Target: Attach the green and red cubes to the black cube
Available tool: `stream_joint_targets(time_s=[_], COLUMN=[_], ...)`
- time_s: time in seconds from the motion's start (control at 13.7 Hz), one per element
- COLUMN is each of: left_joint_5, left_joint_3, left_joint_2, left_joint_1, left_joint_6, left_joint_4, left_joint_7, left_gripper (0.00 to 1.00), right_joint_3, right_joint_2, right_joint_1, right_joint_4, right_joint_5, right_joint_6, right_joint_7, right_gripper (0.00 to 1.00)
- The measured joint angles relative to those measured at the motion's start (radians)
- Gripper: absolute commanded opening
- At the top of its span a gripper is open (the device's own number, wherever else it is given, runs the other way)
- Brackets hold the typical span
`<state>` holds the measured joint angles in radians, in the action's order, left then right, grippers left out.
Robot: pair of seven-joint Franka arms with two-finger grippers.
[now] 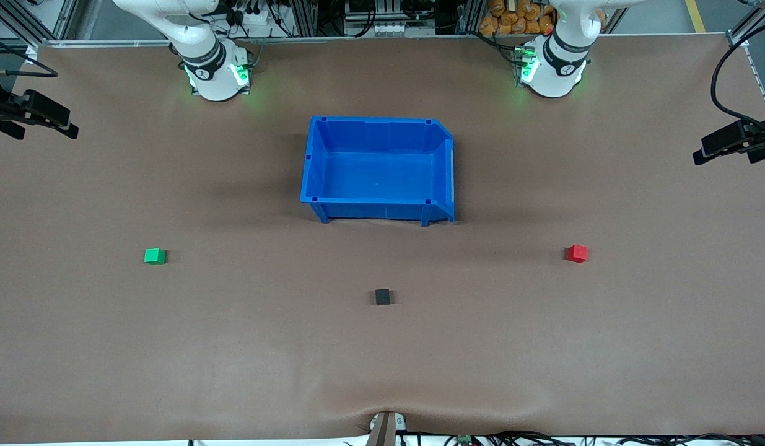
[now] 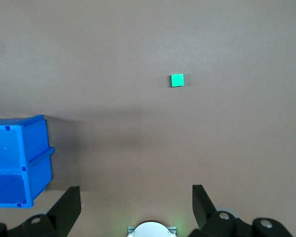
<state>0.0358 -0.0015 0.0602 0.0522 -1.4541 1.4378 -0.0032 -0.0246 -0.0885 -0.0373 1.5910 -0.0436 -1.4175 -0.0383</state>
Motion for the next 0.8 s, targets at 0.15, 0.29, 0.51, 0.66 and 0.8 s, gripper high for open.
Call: stream_joint_targets(time_s=[0.15, 0.29, 0.51, 0.66, 0.8], left_joint_5=[0.0, 0.0, 0.0, 0.0, 0.0], left_joint_3=[0.0, 0.0, 0.0, 0.0, -0.001], left_joint_2=[0.0, 0.0, 0.002, 0.009, 0.018], left_joint_1=[0.0, 0.0, 0.0, 0.0, -0.001], left_joint_6=[0.0, 0.0, 0.0, 0.0, -0.001], left_joint_4=[0.001, 0.001, 0.002, 0.003, 0.003], left_joint_7=[0.0, 0.0, 0.0, 0.0, 0.0], left_gripper=[1.0, 1.0, 1.0, 1.0, 1.0], right_joint_3=[0.001, 0.001, 0.001, 0.0, -0.001], right_joint_2=[0.0, 0.001, 0.01, 0.024, 0.04], right_joint_1=[0.0, 0.0, 0.0, 0.0, -0.001], right_joint_4=[0.0, 0.0, 0.002, 0.002, 0.004], right_joint_5=[-0.005, -0.011, -0.016, -0.016, -0.016], right_joint_6=[0.0, 0.0, -0.002, -0.003, -0.011], right_joint_7=[-0.001, -0.002, -0.025, -0.055, -0.088], right_gripper=[1.0, 1.0, 1.0, 1.0, 1.0])
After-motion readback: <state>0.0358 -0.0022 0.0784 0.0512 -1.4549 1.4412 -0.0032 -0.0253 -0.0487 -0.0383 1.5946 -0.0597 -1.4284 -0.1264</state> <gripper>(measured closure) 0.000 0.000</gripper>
